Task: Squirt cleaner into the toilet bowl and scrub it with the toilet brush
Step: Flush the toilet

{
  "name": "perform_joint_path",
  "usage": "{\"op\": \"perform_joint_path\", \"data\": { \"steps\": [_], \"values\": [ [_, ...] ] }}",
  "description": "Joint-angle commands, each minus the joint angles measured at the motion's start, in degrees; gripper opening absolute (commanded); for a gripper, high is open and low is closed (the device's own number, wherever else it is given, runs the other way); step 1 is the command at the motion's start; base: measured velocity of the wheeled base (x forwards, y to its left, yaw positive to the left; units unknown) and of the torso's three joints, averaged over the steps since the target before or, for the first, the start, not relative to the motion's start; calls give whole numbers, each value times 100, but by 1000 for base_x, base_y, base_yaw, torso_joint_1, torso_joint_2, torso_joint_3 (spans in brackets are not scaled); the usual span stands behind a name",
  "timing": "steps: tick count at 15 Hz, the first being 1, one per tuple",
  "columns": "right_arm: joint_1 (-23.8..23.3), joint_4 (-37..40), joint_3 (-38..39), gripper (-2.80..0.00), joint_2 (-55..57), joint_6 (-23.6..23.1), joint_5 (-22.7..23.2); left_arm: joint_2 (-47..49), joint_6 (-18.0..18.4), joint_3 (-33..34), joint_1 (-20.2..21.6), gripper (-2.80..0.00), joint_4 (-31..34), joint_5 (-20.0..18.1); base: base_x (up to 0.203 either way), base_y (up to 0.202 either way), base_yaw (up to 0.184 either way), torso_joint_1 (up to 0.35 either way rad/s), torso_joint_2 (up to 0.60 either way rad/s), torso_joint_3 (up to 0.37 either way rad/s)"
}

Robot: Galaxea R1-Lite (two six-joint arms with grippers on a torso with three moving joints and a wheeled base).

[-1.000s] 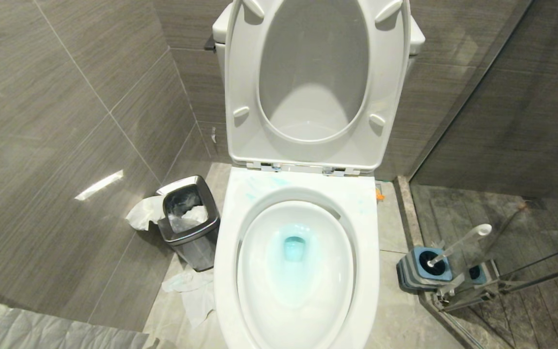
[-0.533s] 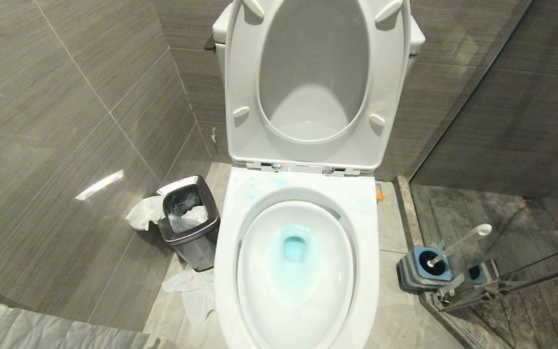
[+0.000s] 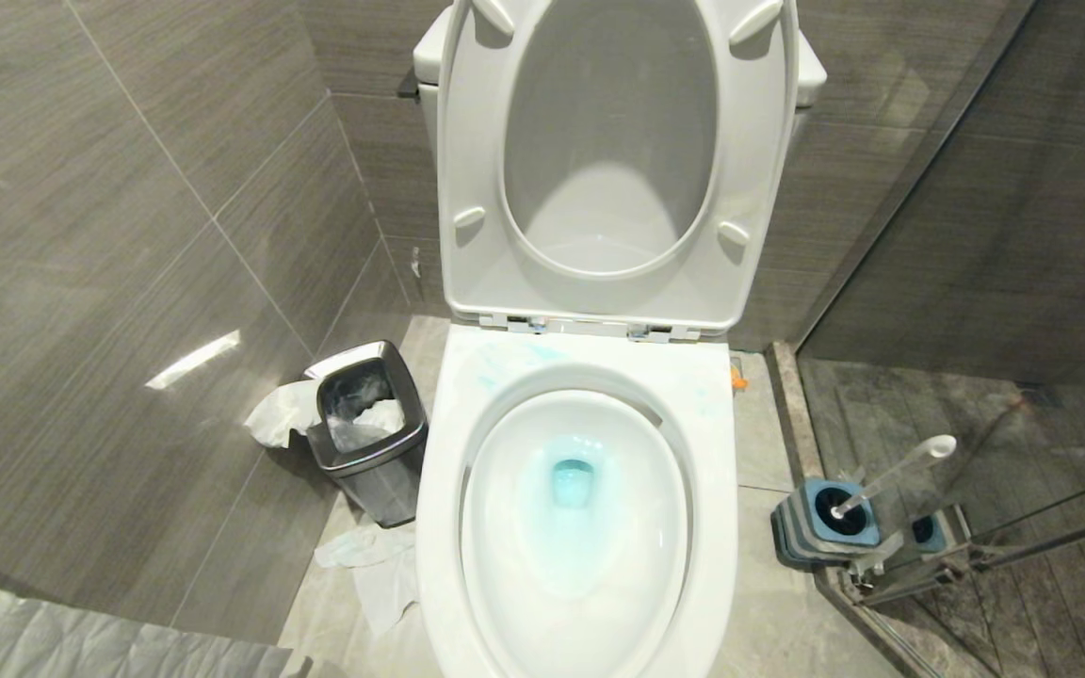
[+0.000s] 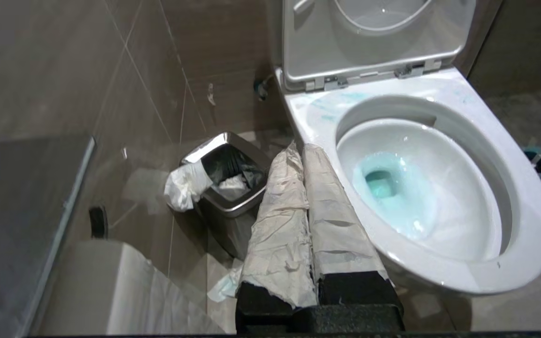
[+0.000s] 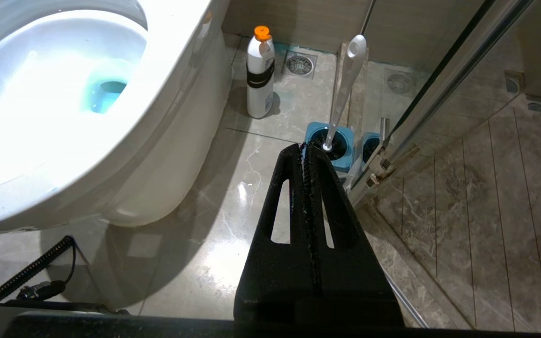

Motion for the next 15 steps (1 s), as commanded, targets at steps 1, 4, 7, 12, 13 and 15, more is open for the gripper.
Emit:
{"op": "perform_joint_path", "data": {
  "steps": [1, 4, 7, 12, 13, 15],
  "values": [
    [2, 2, 2, -280, 7, -3, 2, 948, 7, -628, 2, -280, -26, -12, 0, 0, 0, 0, 0, 0],
    [2, 2, -5, -280, 7, -3, 2, 2306, 41, -1575, 7, -280, -81, 0, 0, 0, 0, 0, 0, 0],
    [2, 2, 2, -280, 7, -3, 2, 3842, 92, -2443, 8, -280, -596, 15, 0, 0, 0, 0, 0, 0],
    [2, 2, -4, -280, 7, -3, 2, 5861, 95, -4190, -191, -280, -1319, 57, 0, 0, 0, 0, 0, 0],
    [2, 2, 2, -280, 7, -3, 2, 6183, 112, -4552, -223, -280, -1345, 100, 0, 0, 0, 0, 0, 0],
    [2, 2, 2, -280, 7, -3, 2, 6766, 144, -5211, -526, -280, -1371, 447, 0, 0, 0, 0, 0, 0]
  ]
}}
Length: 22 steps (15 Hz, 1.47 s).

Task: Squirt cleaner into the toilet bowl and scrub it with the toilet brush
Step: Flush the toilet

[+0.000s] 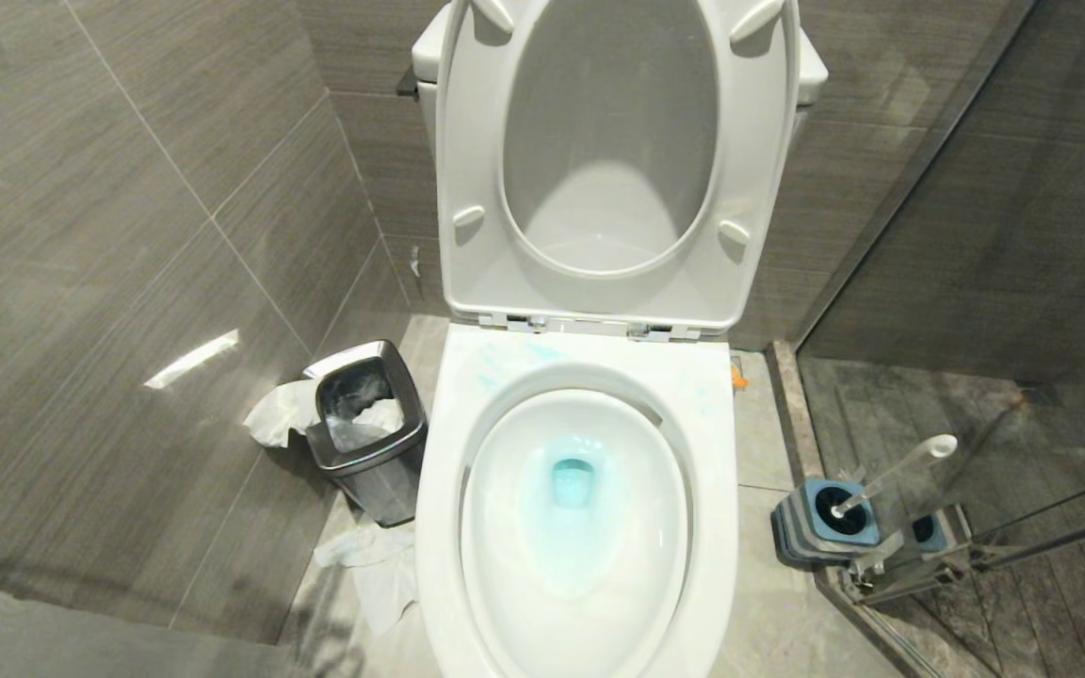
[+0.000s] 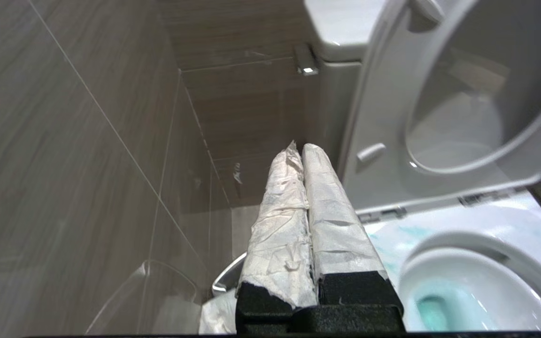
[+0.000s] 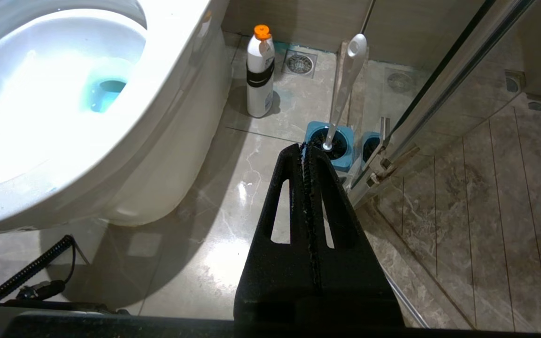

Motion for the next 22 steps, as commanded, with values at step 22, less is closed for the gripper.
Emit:
{"op": "perform_joint_path", "data": {
  "steps": [22],
  "values": [
    [2, 2, -9, -280, 7, -3, 4, 4642, -158, -4610, -1026, -280, -771, 1721, 0, 0, 0, 0, 0, 0]
  ]
}}
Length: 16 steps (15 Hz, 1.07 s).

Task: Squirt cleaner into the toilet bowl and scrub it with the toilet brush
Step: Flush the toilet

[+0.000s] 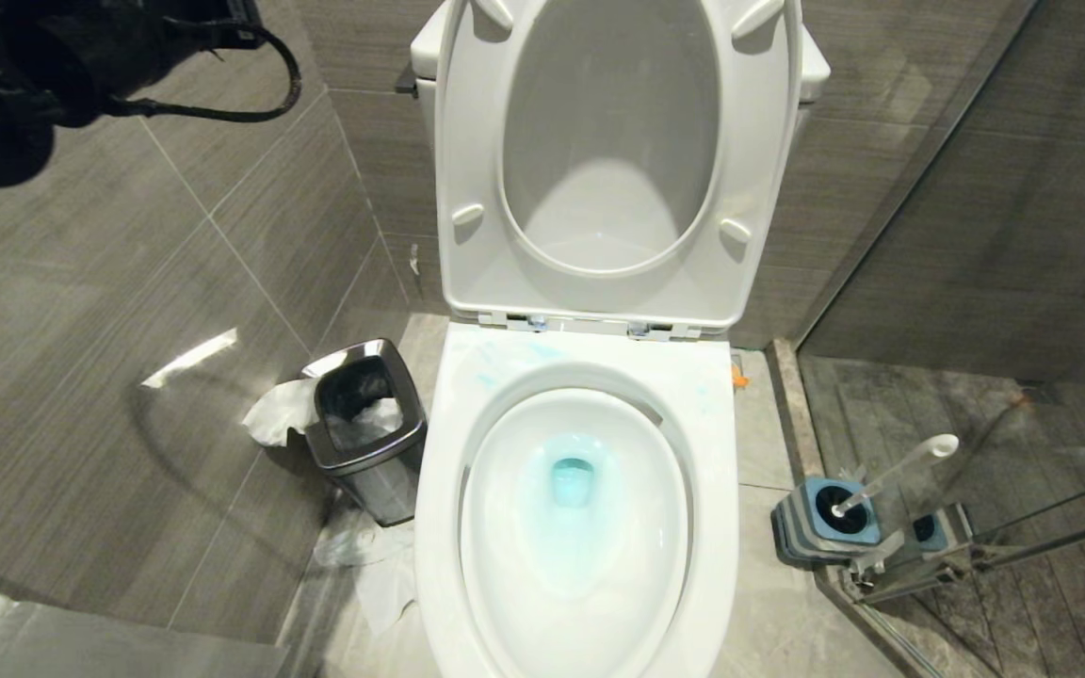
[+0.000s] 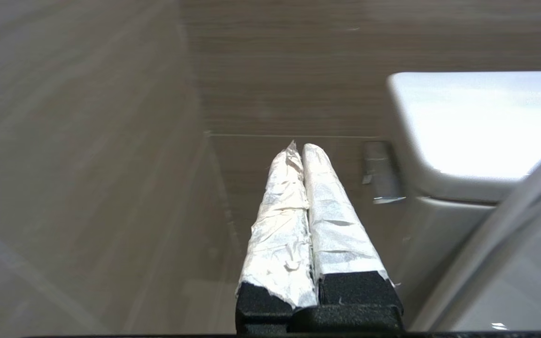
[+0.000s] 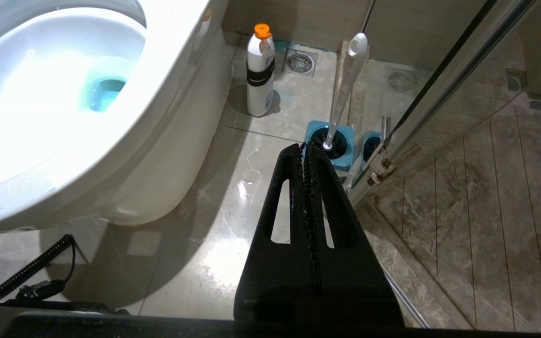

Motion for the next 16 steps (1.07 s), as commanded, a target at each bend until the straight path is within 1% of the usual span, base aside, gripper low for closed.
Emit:
{"op": "perform_joint_path", "data": {
  "steps": [1, 3, 5, 6, 13, 16],
  "values": [
    [2, -2, 0, -280, 7, -3, 3, 390, -31, -5, -297, -280, -249, 4, 0, 0, 0, 0, 0, 0],
    [2, -2, 0, -280, 7, -3, 3, 435, -45, -4, -466, -280, -367, 20, 0, 0, 0, 0, 0, 0],
    [2, -2, 0, -280, 7, -3, 3, 550, -53, -6, -595, -280, -760, 30, 0, 0, 0, 0, 0, 0],
    [2, 2, 0, -280, 7, -3, 3, 560, -53, -6, -640, -280, -780, 30, 0, 0, 0, 0, 0, 0],
    [2, -2, 0, -280, 7, -3, 3, 530, -36, -6, -662, -280, -1237, 95, 0, 0, 0, 0, 0, -10],
    [2, -2, -5, -280, 7, -3, 3, 483, -4, -6, -667, -280, -1674, 151, 0, 0, 0, -1, -1, -148]
  ]
}}
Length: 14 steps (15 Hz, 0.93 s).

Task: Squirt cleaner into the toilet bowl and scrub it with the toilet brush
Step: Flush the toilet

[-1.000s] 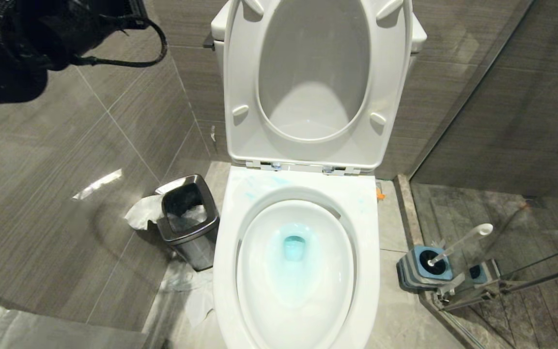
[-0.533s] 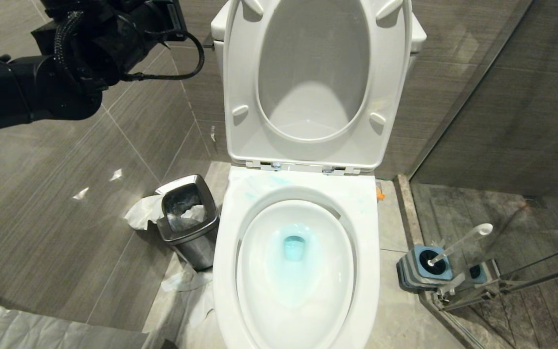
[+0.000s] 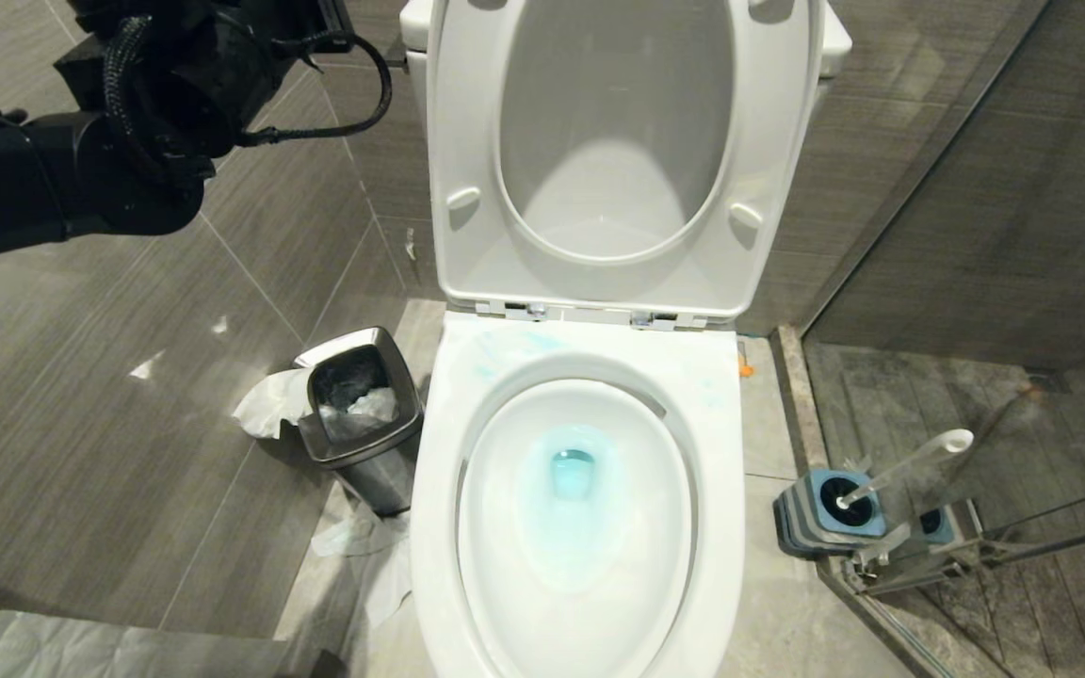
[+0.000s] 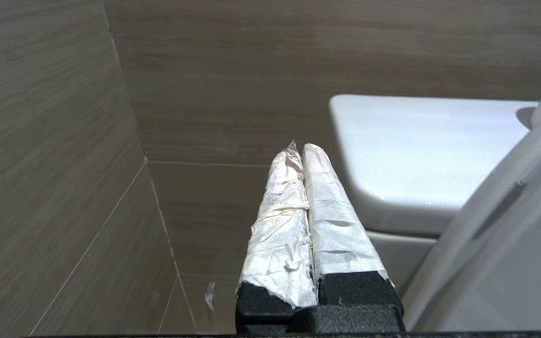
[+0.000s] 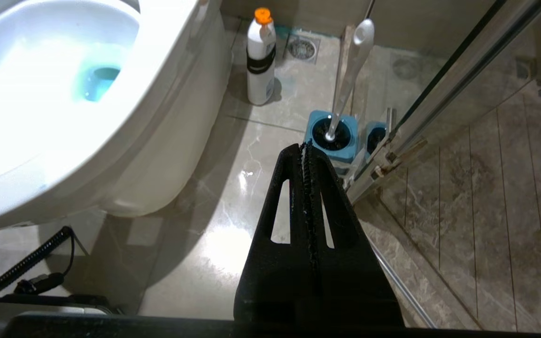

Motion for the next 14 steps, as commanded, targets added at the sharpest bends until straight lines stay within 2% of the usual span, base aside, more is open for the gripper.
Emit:
{"op": "perform_joint_path", "data": {
  "steps": [1, 4, 8, 14],
  "values": [
    [2, -1, 0, -280, 7, 0, -1, -85, 28, -2, 6, -280, -275, 48, 0, 0, 0, 2, 2, -194],
    [2, -1, 0, -280, 7, 0, -1, -209, 87, -2, 24, -280, -522, 79, 0, 0, 0, 3, 0, -198],
    [2, 4, -9, -280, 7, 0, -1, -364, 87, -2, 30, -280, -532, 97, 0, 0, 0, 3, 2, -200],
    [2, -1, 0, -280, 7, 0, -1, -562, 220, -2, -142, -280, -722, 101, 0, 0, 0, 1, 2, -198]
  ]
}}
